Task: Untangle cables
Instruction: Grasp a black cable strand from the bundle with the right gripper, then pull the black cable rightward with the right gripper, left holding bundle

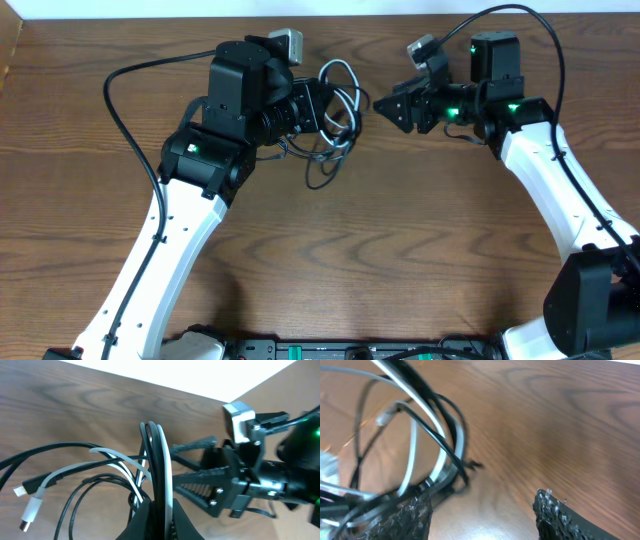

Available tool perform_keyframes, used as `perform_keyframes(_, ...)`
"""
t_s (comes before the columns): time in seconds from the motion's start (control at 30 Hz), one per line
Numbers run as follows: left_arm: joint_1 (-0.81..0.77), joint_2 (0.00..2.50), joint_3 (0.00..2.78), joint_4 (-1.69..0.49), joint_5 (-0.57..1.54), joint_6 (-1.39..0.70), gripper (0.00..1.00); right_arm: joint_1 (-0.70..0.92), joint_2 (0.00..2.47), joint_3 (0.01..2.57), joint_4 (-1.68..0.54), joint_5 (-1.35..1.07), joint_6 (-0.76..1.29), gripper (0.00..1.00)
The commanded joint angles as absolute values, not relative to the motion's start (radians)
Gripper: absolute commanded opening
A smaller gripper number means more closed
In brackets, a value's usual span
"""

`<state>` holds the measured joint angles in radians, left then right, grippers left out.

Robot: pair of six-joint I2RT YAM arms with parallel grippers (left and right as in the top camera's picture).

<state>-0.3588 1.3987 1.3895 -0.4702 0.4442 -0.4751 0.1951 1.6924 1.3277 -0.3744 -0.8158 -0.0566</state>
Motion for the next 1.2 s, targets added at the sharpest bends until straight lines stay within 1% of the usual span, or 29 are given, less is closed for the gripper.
perform_keyframes(0.0, -0.356, 1.383, 1.401, -0.466, 0.533, -0.510, 0.08, 0.214, 1.690, 1.342, -0.360, -0.908, -0.103, 0.63)
perform_keyframes(0.07, -0.356, 1.383, 1.401, -0.466, 0.559, -0.516, 0.07, 0.224, 1.690, 1.342, -0.347, -0.908, -0.102, 0.61)
perform_keyframes(0.2, -0.356, 1.383, 1.401, -0.462, 0.597, -0.556, 0.08, 0.234, 1.692, 1.342, -0.344, -0.908, -0.102, 0.52)
perform_keyframes(0.37, -0.356, 1.383, 1.401, -0.459, 0.625, -0.583, 0.07, 0.235, 1.697, 1.342, -0.350, -0.908, -0.097, 0.32)
perform_keyframes(0.4, -0.356, 1.383, 1.401, -0.457, 0.625, -0.586, 0.07, 0.234, 1.697, 1.342, -0.352, -0.908, -0.091, 0.29)
perform_keyframes(0.47, -0.356, 1.383, 1.401, -0.443, 0.625, -0.589, 0.08, 0.234, 1.697, 1.341, -0.363, -0.908, -0.091, 0.18)
perform_keyframes(0.53, -0.356, 1.383, 1.401, -0.421, 0.625, -0.589, 0.08, 0.233, 1.697, 1.341, -0.390, -0.888, -0.091, 0.11)
perform_keyframes(0.6, -0.353, 1.383, 1.401, -0.408, 0.602, -0.588, 0.07, 0.230, 1.697, 1.341, -0.429, -0.853, -0.090, 0.01)
perform_keyframes(0.7, -0.341, 1.384, 1.401, -0.427, 0.488, -0.566, 0.07, 0.215, 1.697, 1.341, -0.485, -0.818, -0.064, 0.01)
perform_keyframes(0.87, -0.335, 1.388, 1.397, -0.546, 0.134, -0.511, 0.07, 0.173, 1.678, 1.342, -0.543, -0.861, -0.057, 0.01)
perform_keyframes(0.93, -0.335, 1.398, 1.397, -0.604, 0.006, -0.490, 0.07, 0.151, 1.654, 1.342, -0.554, -0.939, -0.058, 0.01)
perform_keyframes(0.97, -0.334, 1.405, 1.397, -0.635, -0.056, -0.486, 0.07, 0.135, 1.639, 1.342, -0.550, -1.018, -0.058, 0.01)
perform_keyframes(1.0, -0.331, 1.415, 1.397, -0.671, -0.119, -0.486, 0.07, 0.113, 1.621, 1.342, -0.536, -1.148, -0.070, 0.01)
perform_keyframes(1.1, -0.323, 1.438, 1.397, -0.727, -0.177, -0.479, 0.08, 0.047, 1.585, 1.342, -0.471, -1.406, -0.075, 0.01)
perform_keyframes(1.17, -0.316, 1.452, 1.397, -0.747, -0.176, -0.468, 0.07, 0.002, 1.571, 1.342, -0.427, -1.478, -0.034, 0.01)
